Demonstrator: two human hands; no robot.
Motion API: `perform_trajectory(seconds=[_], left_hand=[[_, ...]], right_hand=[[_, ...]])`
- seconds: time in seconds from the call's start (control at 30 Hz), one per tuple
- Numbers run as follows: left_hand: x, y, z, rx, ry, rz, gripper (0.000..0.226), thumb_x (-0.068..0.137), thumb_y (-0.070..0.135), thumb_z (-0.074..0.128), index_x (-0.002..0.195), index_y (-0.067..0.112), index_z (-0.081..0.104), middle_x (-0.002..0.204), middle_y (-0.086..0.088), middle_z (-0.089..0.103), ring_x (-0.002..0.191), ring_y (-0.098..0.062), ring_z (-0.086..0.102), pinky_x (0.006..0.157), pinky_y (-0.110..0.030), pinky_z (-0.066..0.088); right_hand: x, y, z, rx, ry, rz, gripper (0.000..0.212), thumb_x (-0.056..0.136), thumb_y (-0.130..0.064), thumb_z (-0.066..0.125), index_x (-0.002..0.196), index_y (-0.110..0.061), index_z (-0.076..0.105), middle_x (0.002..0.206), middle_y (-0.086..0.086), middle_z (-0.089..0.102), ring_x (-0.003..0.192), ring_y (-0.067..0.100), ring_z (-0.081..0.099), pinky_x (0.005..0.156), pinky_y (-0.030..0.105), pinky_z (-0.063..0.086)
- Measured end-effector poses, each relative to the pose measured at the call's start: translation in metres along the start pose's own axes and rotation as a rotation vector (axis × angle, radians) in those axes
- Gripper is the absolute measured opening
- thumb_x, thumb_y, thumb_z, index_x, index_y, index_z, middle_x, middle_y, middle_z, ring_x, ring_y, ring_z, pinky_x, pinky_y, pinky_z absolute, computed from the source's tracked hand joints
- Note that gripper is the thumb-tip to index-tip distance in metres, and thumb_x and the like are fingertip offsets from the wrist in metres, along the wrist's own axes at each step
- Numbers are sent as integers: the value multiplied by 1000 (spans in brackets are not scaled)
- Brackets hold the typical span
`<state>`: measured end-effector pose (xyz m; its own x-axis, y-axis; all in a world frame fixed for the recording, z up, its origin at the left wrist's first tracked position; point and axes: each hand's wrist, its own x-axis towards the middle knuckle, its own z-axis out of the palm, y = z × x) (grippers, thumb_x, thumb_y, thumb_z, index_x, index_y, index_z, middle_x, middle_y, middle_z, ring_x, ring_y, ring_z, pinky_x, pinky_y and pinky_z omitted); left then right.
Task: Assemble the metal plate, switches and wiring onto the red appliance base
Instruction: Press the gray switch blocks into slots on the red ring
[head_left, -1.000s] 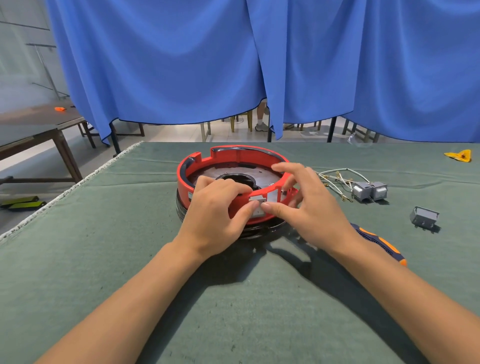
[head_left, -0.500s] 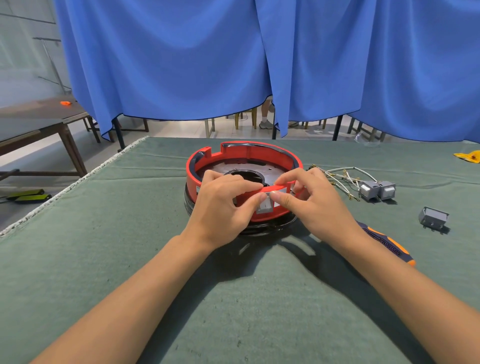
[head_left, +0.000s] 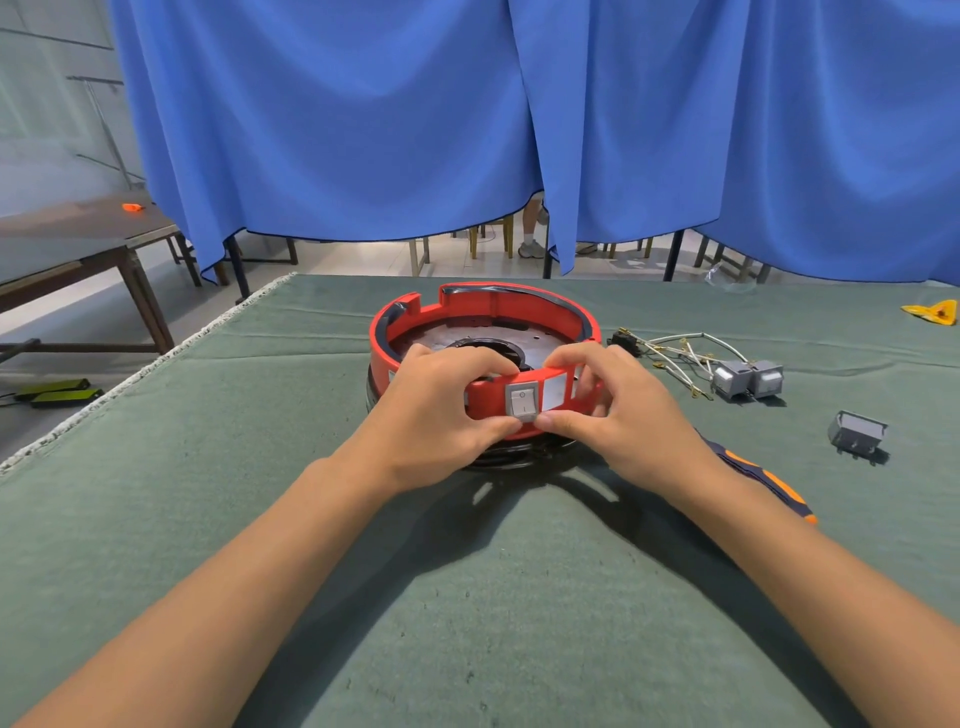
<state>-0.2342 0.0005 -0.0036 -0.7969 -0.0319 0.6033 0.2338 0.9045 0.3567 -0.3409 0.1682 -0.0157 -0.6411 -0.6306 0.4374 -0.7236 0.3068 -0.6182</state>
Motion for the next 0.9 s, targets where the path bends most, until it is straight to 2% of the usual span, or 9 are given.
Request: perform_trajectory(seconds=[0.17,0.3,0.4,0.47,0.6,0.7,0.77,0.83,0.9], left_hand=[[1,2,3,33,-17,-4,34,77,24,78,107,15,65,101,5,69,93,-15,63,88,-45,41],[1,1,3,55,-33,3,34,77,25,77,107,17,63,101,7,68,91,-14,62,88,-45,40],[0,-1,4,48,-44,-1,37,77,38,71,108,20,63,102,11,67,93,-10,60,88,-38,38],[0,2,7,93,-4,-14,39,78,50,60,108,25,64,102,13,68,94,-8,59,82,-32,33],[3,12,19,253,77,-94,34,85,51,52,104,28,68,91,6,69,90,-17,60,75,-34,30],[7,20,27,295,118,-161,28,87,45,57,101,25,69,87,3,55,90,-21,53,77,-35,29],[16,26,34,364,122,-168,27,87,41,55,96,18,68,88,0,47,91,-24,49,78,-35,30],[25,34,43,399,102,-178,27,86,37,52,92,14,66,93,-3,51,94,-26,49,79,-37,33],[35,41,51,406,89,-203,27,87,36,49,92,14,65,97,-4,58,96,-26,51,80,-37,36]], right_hand=[[-1,0,1,-76,52,6,36,76,-36,75,105,-40,54,83,-19,43,77,5,47,75,37,47],[0,-2,2,-101,90,-5,30,76,-35,74,96,-42,52,74,-18,45,70,3,45,68,34,43],[-3,-1,3,-59,54,23,30,78,-33,73,99,-41,54,69,-10,50,71,10,52,68,37,46],[-4,-1,4,-47,37,29,31,79,-33,72,102,-42,53,68,-8,52,72,12,54,71,40,49],[-4,-1,0,-73,3,35,32,81,-33,68,108,-42,53,67,-11,52,70,8,52,73,40,49],[0,0,-10,-109,32,104,39,82,-31,65,116,-41,50,75,-13,59,74,12,57,75,39,50],[5,2,-21,-142,118,178,29,83,-29,63,110,-37,55,80,-14,61,81,15,60,77,38,50],[9,9,-35,-267,187,252,18,84,-28,60,102,-32,61,91,-13,63,91,17,59,80,35,48],[11,20,-50,-389,223,326,19,87,-26,54,104,-29,64,108,-7,62,103,20,55,81,34,45]])
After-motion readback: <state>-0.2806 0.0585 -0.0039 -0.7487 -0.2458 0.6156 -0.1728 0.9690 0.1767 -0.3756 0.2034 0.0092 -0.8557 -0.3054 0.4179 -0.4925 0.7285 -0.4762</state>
